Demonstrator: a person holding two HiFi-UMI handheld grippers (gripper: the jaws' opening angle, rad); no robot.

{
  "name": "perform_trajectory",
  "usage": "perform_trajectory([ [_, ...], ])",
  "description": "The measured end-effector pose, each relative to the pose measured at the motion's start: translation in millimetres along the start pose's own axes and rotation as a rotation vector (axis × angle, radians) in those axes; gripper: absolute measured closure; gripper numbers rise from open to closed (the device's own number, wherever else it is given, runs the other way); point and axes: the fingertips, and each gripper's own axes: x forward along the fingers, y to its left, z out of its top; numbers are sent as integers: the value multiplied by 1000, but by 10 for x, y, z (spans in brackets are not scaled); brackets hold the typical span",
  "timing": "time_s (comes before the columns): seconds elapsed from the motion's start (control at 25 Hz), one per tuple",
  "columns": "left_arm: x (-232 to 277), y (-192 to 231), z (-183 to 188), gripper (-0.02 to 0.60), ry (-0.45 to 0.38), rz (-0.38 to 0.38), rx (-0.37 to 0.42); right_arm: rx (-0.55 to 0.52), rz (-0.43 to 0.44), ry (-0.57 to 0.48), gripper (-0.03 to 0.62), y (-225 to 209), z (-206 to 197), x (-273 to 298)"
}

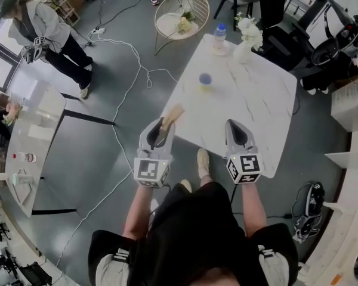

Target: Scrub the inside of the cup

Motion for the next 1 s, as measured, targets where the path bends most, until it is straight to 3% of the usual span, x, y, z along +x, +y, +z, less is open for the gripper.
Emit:
perform_trajectory([
  [0.2,391,136,-45,459,29,30,-26,-17,40,19,591,-185,31,393],
  [0.6,1000,289,-470,459,104,50,-63,-14,110,80,591,-491,-253,1133],
  [1.0,1314,380,-768,459,146,60,-56,21,181,95,589,-580,-543,1535],
])
